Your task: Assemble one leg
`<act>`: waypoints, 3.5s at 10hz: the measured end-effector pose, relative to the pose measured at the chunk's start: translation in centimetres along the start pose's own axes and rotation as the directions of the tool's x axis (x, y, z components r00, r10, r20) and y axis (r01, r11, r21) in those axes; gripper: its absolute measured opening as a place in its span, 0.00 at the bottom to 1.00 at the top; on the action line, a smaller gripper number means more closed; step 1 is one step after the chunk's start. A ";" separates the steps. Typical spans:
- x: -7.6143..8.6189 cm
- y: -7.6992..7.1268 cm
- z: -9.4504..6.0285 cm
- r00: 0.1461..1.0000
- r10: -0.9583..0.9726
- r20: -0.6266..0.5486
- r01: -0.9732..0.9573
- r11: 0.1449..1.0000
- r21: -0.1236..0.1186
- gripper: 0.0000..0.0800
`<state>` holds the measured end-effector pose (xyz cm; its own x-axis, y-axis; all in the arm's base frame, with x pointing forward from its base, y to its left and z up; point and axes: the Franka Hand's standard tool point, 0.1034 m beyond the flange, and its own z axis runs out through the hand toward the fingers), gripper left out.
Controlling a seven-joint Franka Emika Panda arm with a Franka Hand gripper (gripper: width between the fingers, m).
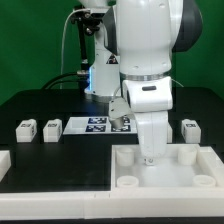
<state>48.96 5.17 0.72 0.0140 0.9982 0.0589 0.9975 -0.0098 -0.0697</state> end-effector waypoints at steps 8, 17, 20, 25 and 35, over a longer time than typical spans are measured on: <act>-0.1 0.1 -0.2 1.000 0.004 0.000 -0.004 1.000 -0.003 0.81; 7.6 -2.8 -5.8 0.710 0.702 -0.047 -0.704 0.709 -0.048 0.81; 7.9 -3.1 -5.6 0.454 0.889 -0.052 -0.891 0.454 -0.018 0.81; 10.7 -5.1 -4.2 0.040 0.999 0.010 -0.999 0.040 0.014 0.81; 10.9 -6.5 -2.3 -0.019 0.737 0.676 -1.000 0.002 -0.030 0.81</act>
Offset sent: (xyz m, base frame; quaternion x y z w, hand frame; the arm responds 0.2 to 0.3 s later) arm 0.0000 0.0000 0.0000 0.0000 0.0000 0.0000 1.0000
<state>42.76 16.00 4.15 0.6883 0.0145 -0.7253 -0.0096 -0.9995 -0.0291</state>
